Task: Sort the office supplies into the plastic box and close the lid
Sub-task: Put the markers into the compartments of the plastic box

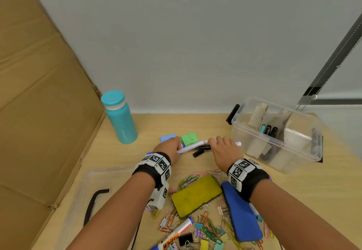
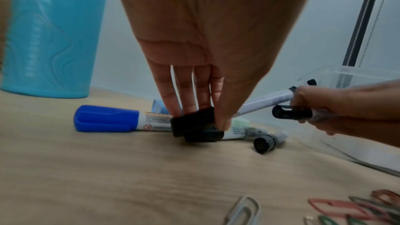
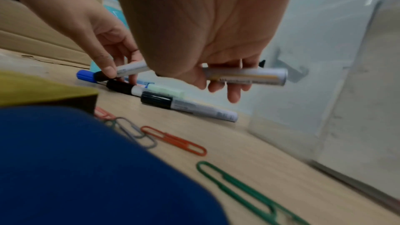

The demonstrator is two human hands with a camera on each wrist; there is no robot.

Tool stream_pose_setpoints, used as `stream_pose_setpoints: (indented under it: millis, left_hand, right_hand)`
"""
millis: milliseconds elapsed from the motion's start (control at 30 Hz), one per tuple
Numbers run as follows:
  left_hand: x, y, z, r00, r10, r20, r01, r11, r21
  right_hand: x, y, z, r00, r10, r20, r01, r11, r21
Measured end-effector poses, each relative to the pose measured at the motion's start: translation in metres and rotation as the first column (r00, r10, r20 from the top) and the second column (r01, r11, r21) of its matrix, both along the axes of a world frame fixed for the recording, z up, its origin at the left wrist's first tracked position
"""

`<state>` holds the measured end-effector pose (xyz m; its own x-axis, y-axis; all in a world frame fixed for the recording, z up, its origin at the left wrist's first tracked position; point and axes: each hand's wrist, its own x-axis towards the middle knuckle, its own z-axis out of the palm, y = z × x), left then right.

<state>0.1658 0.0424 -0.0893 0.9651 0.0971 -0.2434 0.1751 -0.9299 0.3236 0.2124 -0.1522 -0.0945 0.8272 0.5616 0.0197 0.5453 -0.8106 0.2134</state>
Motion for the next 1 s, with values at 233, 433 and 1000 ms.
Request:
stream_pose_setpoints:
  millis: [233,433,1000]
  left_hand:
    - [0.005,-0.004,0.000,0.995,-0.022,-0.096,0.033,0.993,0.114]
    - [-0.001,-0.003,-0.004,0.996,-0.002,-0.089,0.018,0.983,0.184]
    - [-0.012,-0.005,-0.002,0.975,0.012,-0.221,0.032,0.980,0.196]
  right_hand:
    - [0.025,0.001,0.002,0.969,-0.102,-0.224,0.118,0.991,0.057]
    - [0.028,0.005,-0.008,0.930,-0.117,-0.348,0.118,0.993,-0.018]
    - [0.006,-0.012,0.005,0.937,-0.140,-0.319,0.156,0.987,0.025]
